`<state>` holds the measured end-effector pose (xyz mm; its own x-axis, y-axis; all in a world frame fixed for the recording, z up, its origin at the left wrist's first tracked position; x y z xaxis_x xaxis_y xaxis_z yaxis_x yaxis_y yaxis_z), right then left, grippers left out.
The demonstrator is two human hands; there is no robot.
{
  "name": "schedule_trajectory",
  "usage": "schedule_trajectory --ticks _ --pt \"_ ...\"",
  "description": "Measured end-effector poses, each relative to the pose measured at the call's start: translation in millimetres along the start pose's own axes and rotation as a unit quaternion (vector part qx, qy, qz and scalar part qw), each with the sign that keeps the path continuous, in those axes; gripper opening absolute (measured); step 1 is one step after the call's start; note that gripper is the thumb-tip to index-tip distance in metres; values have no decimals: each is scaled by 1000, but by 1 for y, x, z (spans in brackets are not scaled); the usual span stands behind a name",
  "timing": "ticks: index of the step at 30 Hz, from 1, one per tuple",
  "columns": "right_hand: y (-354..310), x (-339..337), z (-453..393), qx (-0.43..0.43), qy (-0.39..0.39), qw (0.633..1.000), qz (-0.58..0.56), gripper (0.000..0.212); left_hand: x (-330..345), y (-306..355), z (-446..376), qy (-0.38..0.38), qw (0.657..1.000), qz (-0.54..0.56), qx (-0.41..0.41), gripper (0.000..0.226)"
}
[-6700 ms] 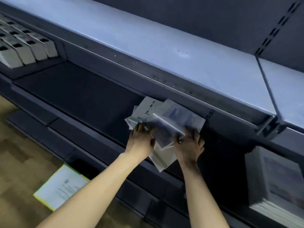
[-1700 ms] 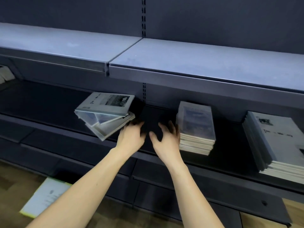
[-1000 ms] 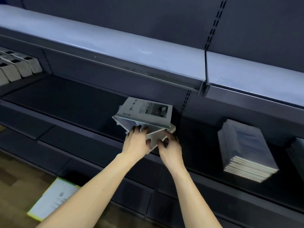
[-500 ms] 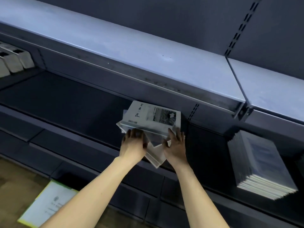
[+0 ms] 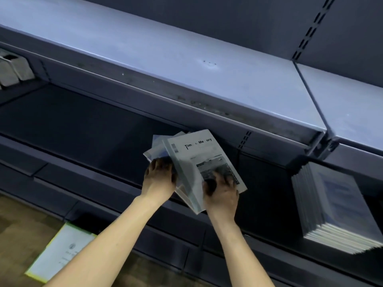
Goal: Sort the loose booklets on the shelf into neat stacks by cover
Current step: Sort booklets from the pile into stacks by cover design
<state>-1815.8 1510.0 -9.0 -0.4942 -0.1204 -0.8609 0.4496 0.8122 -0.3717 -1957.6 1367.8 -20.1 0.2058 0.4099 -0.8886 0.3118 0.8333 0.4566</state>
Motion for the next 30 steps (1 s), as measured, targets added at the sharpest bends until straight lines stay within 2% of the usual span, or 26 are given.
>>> schedule_trajectory --ticks 4,6,8,11,14,16,18,20,23,27,30 --pt "41 4 -14 133 -120 982 -53 117 -1 1 3 -6 999 -35 3 44" --pt "49 6 -12 166 -164 970 -69 131 -1 1 6 -10 999 -50 4 45" --pt "49 3 -7 180 -167 969 -42 131 -1 2 9 -13 999 -50 7 45" --pt "52 -1 5 218 -145 962 -71 115 -2 3 16 -25 998 -49 11 47" --pt "52 -3 21 239 -112 943 -201 74 -2 0 19 -44 997 -65 16 47" --pt "48 -12 32 248 -77 935 -244 49 -2 -2 20 -51 996 -75 25 47" --pt "42 -17 43 270 -56 912 -305 31 -3 -3 22 -58 994 -85 30 47" --pt "37 -24 53 280 -31 888 -364 28 -3 -2 25 -65 993 -90 40 46" --pt "36 -44 65 273 35 874 -400 27 -7 4 29 -46 991 -95 80 43" --pt "51 -75 92 304 111 865 -384 7 -10 27 38 -34 989 -80 121 45" --pt "71 -98 114 324 162 854 -374 5 -5 57 50 -45 985 -71 150 50"
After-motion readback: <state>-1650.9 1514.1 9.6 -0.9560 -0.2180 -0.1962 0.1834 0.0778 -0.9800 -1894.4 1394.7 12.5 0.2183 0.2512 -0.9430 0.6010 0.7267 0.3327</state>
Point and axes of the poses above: each hand's wrist, its own z-axis away from the middle knuckle, its own x-axis out of the palm, y = z × x, the point moved 7 cm from there along -z, towards the middle knuckle, and after that the axes turned 11 degrees about -x, right-handed, at the moved point
